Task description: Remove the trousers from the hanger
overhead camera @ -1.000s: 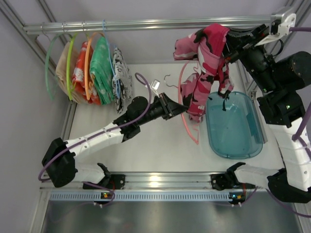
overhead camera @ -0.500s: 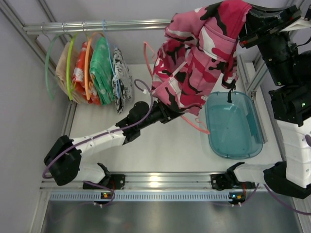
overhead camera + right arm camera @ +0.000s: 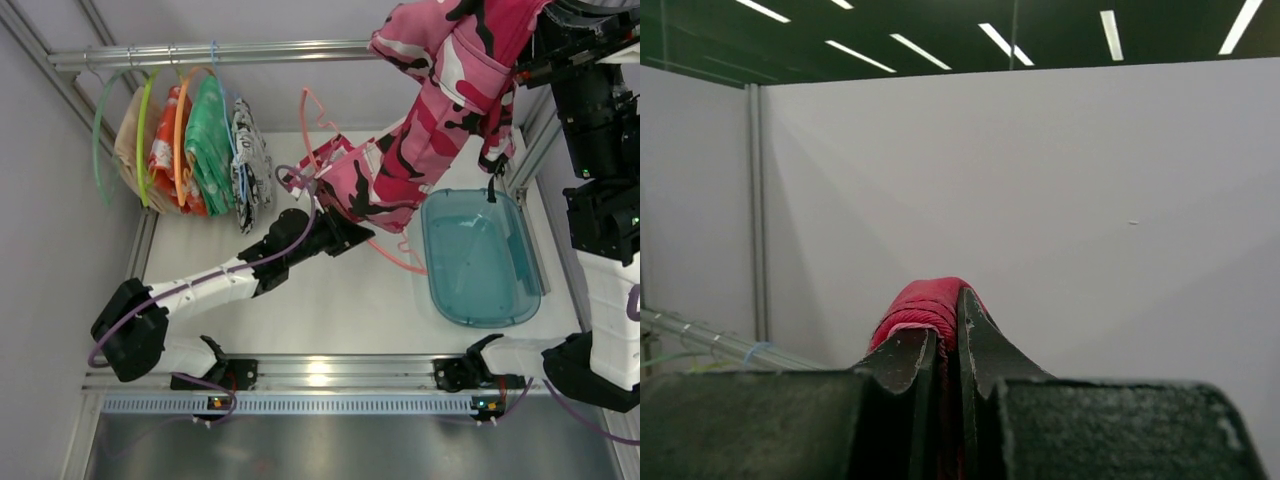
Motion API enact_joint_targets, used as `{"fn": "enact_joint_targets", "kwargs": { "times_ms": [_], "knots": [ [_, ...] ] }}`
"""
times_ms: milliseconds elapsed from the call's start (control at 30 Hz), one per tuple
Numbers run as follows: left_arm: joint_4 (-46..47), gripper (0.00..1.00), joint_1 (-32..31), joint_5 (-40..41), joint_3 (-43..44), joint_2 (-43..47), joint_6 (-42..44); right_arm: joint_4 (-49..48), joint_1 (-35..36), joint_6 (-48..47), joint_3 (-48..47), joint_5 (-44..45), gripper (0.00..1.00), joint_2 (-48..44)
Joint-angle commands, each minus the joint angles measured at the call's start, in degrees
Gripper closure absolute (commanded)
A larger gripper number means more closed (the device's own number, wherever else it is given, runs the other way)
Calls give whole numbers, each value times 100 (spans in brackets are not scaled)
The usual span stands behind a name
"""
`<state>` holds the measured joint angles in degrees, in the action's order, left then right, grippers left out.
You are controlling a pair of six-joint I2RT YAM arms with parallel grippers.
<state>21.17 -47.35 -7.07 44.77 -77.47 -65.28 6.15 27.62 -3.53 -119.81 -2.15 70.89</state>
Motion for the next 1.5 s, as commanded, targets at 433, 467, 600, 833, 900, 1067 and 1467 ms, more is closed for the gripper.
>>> {"fn": "enact_joint_targets", "kwargs": {
  "times_ms": [433, 467, 600, 833, 900, 1067, 1467],
  "knots": [
    [-3030, 100, 191, 1463, -531, -242, 1351, -3269, -46, -2467, -271, 1174, 100, -664],
    [-3040, 100, 200, 1454, -549, -225, 1351, -3243, -46, -2555, -288, 1138, 100, -656],
    [-2988, 100, 235, 1174, -558, -58, 1412, -2910, -37, -2907, 52, 1041, 100, -944],
    [-1985, 100, 227, -198, -50, 531, 1403, -1716, -379, -2566, 3066, 1121, 100, -2579],
    [-1985, 100, 227, -365, 153, 628, 1447, -1417, -406, -2216, 3427, 1060, 100, -2834],
    [-2300, 100, 227, -452, 1144, 497, 1439, 261, -477, -1116, 3306, -555, 100, -2818],
    [-2785, 100, 218, -1032, 2386, -356, 867, 1257, -477, -263, 3939, -2571, 100, -2361]
  ]
}}
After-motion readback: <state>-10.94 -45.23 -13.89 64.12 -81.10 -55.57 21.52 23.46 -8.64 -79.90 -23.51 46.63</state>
